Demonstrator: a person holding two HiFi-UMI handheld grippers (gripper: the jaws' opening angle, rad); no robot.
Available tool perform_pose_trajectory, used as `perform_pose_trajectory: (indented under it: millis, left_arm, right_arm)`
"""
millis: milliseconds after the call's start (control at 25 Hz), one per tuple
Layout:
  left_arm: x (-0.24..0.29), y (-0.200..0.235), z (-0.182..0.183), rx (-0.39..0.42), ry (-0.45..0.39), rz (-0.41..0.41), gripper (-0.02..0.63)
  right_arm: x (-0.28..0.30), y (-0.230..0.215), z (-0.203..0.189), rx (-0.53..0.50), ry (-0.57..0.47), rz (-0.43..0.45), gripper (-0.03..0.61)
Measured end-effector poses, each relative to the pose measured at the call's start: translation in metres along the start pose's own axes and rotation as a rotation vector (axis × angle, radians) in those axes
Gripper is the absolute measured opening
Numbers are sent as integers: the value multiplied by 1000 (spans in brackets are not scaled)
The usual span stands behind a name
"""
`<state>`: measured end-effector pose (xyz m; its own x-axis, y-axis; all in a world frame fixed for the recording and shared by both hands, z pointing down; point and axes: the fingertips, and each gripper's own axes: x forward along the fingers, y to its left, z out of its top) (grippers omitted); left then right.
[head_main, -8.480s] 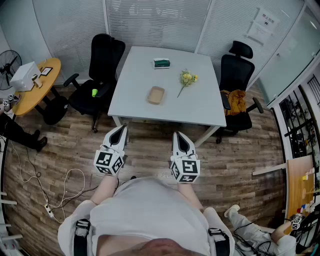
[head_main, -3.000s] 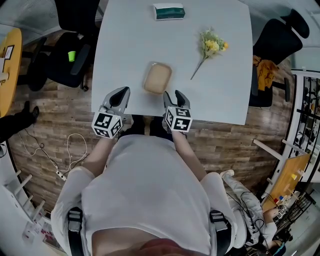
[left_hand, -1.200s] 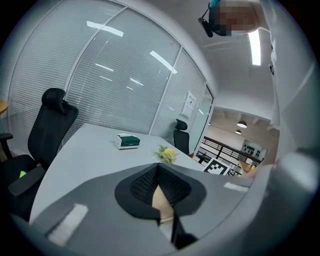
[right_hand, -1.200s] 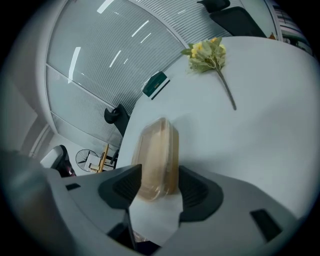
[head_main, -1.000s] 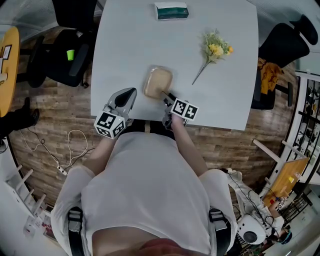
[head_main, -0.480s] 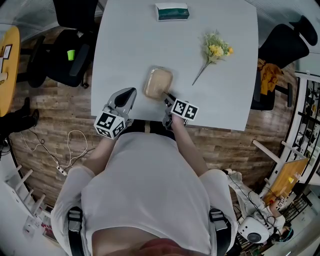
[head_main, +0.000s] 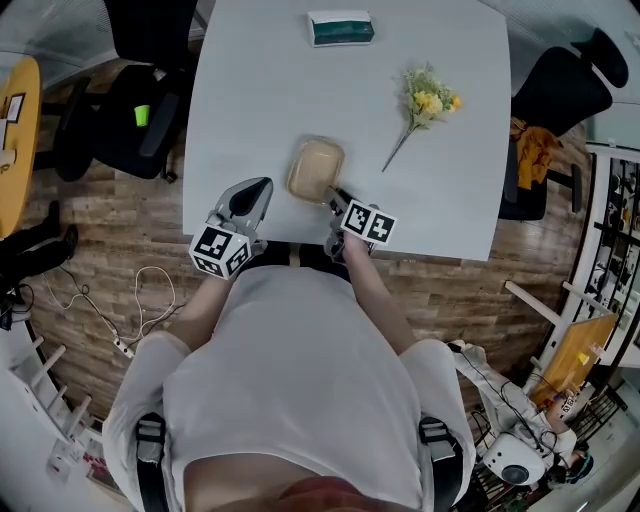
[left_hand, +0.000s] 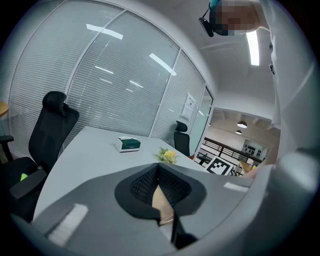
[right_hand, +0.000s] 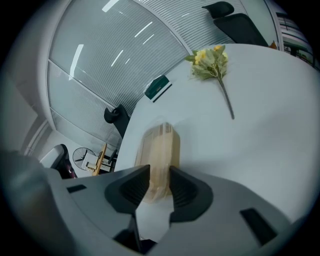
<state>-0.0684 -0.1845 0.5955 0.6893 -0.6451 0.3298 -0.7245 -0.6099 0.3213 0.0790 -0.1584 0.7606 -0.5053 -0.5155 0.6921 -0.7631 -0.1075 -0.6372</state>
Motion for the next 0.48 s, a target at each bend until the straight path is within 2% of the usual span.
perform_pose_trajectory:
  millis: [480]
  left_arm:
    - [-15, -5, 5, 14, -32, 9, 11]
  right_arm:
    - [-20, 16, 6, -20, -63, -7, 89]
